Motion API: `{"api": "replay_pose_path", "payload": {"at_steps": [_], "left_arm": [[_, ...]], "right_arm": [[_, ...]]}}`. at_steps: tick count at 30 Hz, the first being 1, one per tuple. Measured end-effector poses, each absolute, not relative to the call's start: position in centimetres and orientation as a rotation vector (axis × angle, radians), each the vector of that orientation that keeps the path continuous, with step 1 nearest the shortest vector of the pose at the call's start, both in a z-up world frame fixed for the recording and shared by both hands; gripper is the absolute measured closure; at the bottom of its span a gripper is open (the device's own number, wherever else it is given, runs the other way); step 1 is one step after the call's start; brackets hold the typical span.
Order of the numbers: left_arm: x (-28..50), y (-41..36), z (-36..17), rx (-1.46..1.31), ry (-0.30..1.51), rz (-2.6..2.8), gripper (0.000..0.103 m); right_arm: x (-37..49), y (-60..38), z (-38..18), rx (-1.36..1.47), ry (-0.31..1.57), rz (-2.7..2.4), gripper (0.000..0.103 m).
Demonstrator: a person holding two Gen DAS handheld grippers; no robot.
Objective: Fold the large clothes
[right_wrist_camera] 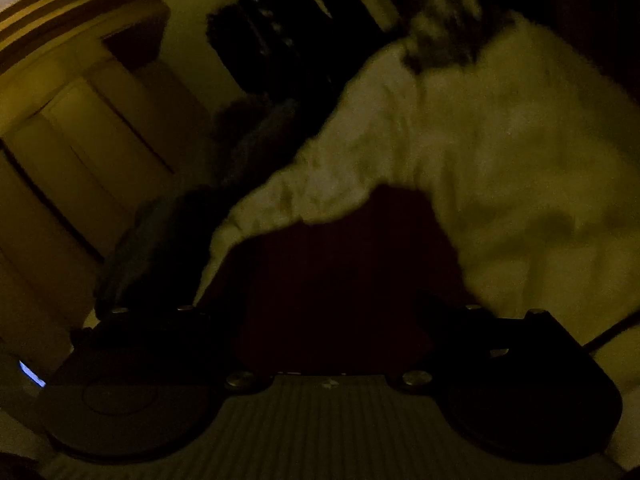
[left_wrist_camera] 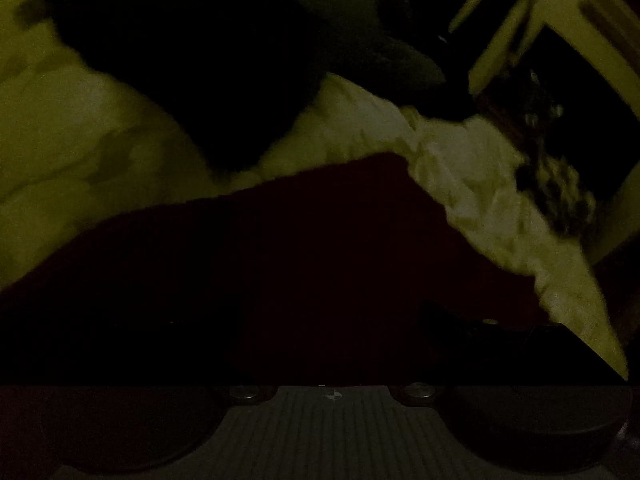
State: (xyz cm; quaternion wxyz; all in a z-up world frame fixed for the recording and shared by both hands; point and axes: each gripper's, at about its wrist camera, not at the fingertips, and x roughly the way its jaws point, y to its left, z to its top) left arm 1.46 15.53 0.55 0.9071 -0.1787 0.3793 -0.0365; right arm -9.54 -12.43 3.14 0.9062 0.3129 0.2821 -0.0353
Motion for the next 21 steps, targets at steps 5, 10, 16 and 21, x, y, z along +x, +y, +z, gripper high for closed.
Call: {"api": "replay_pose_path", "payload": {"at_steps": [5,10,16,21], "left_arm": [[1.5,14.3,-0.7,-0.252,0.811,-0.056,0.0],[0.1,16.8,-0.8,-0.343,0.778,-0.084,0.0],[-5.8,21.4,7.3,-0.466,0.583,-0.18,0.0],[-12.7,24.3,18.6,-0.27,0.44,-0.189,0.0]], "right_arm": [[-10.1,-10.8,3.3,0.544,0.603,-0.055,0.01],[-14.7,-9.3,8.2,0.443,0.438,0.023,0.01],[-30.0,-2.9,21.8,-0.06,0.051,0.039,0.001],[-41.8,-0.1,29.9,-0.42,-0.112,-0.16,0.0]]}}
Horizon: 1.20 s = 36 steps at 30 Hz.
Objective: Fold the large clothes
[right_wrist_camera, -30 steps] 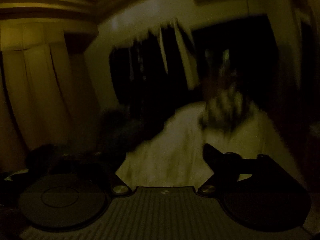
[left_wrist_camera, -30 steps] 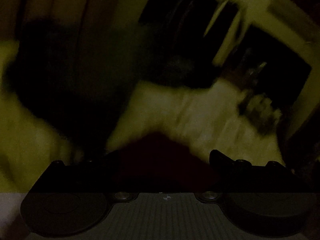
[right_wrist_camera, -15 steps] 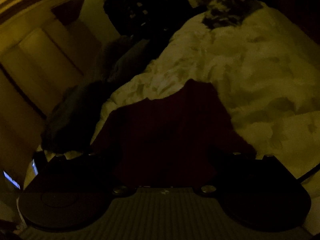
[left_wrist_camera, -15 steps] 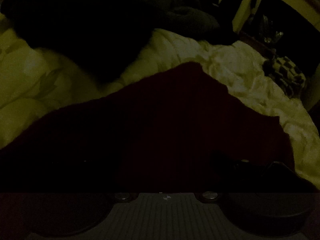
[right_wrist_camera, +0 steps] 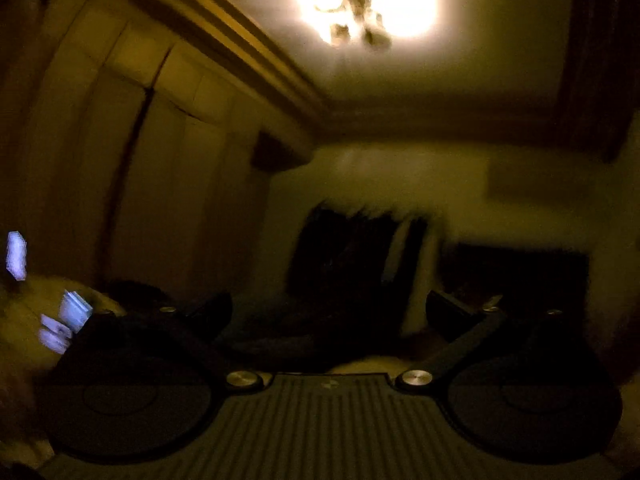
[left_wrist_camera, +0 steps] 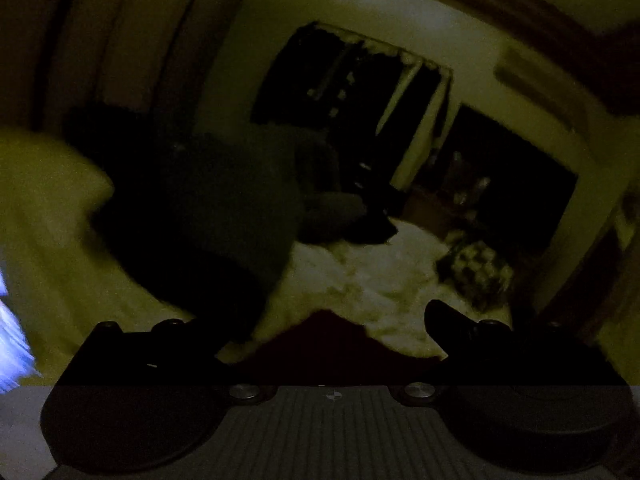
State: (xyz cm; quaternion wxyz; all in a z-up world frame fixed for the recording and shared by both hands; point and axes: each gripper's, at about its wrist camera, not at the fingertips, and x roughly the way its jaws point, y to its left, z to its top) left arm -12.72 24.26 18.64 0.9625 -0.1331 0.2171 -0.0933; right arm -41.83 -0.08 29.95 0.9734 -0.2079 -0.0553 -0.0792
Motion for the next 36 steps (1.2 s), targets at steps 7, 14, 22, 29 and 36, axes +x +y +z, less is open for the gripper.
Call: {"api": "replay_pose_path", "payload": {"at_steps": [7,14,22,29,36], "left_arm": [[-21.6,30.5,22.5,-0.232,0.428,-0.311,0.0],[-23.7,31.4,18.0,-0.135,0.609,-0.304,0.0],[-21.4,29.4,12.1,-0.311,0.808,-0.478,0.0],[-21.3,27.4,10.0,-0.244,0.855,-0.445,0.0],[-20.3,27.7,9.7,-0.3,0.861,-0.387,0.0]], "right_arm": [[-46.5,-0.8,33.1,-0.263,-0.041,-0.09,0.0],[-36.4,3.5,21.6,-0.219,0.436,0.199,0.0],[-30.3,12.2,10.1,-0.421,0.716,0.418,0.001],[-29.9,12.0,8.2,-0.463,0.742,0.332,0.071],[-30.8,-0.7,19.1,0.026,0.46,0.035,0.092]]}}
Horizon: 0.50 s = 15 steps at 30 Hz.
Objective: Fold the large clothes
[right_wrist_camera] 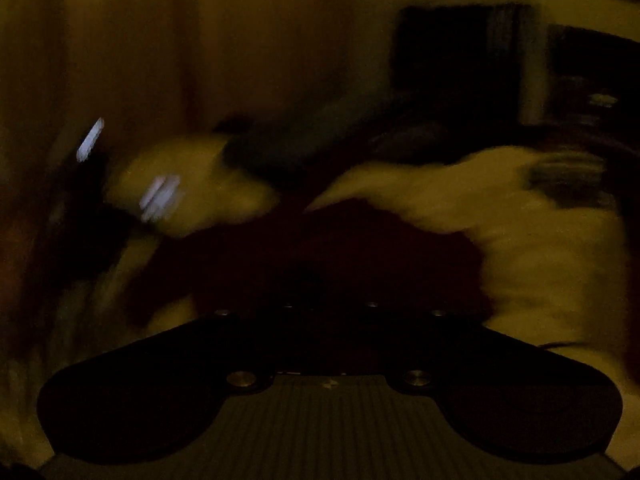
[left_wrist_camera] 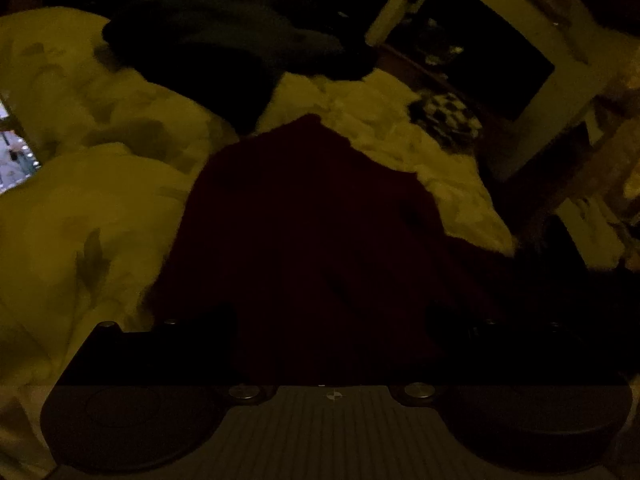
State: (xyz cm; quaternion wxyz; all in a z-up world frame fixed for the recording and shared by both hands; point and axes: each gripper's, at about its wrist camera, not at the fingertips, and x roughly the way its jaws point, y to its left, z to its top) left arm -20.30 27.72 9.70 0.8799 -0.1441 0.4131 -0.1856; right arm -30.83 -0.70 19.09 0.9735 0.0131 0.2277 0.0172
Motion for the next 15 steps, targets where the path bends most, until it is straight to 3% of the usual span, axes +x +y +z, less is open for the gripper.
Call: {"api": "replay_pose_path", "payload": {"at_steps": [5,8,15], "left_arm": [[-20.0,26.7,9.8,-0.23,0.86,-0.369,0.0],[-19.5,26.8,9.7,-0.243,0.872,-0.353,0.0],[-18.4,28.1,9.2,-0.308,0.9,-0.309,0.0]], "right_arm": [[-33.7,-14.3,25.3,0.214,0.205,-0.448,0.093],[-34.7,-21.4,26.1,0.328,0.15,-0.648,0.093],[-28.9,-24.4,18.2,0.283,0.325,-0.732,0.09]]}}
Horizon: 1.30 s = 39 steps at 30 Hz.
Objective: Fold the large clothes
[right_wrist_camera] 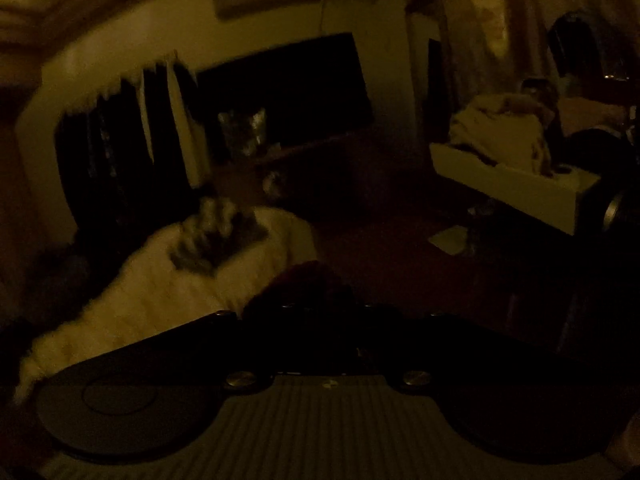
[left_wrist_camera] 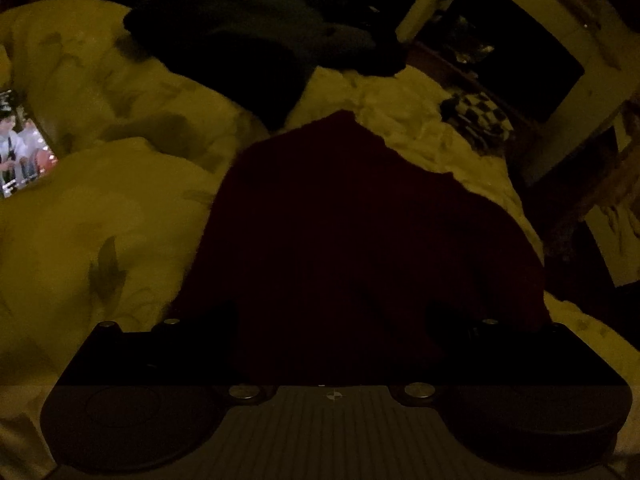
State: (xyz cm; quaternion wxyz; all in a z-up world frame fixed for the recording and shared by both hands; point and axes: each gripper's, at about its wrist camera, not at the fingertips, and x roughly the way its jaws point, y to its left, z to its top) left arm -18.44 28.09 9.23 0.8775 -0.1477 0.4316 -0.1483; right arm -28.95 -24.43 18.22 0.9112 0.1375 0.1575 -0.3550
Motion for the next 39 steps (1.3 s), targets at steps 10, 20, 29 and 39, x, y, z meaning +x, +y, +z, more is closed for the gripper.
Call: {"api": "replay_pose_path", "payload": {"at_steps": [10,20,29,39], "left_arm": [[-19.3,29.1,11.4,-0.129,0.795,-0.144,0.0],[-23.2,27.6,12.5,-0.112,0.86,-0.446,0.0],[-24.1,21.3,7.3,0.278,0.962,-0.436,0.0],[-22.7,25.5,11.1,0.232,0.836,-0.253,0.053]], "right_arm": [[-28.0,-22.6,15.3,0.274,0.322,-0.721,0.031],[-41.4,-23.6,27.7,-0.106,0.065,-1.069,0.011],[-52.5,-24.0,32.8,-0.059,-0.076,-1.171,0.008],[-45.8,-21.7,24.1,0.276,0.1,-0.572,0.005]]}}
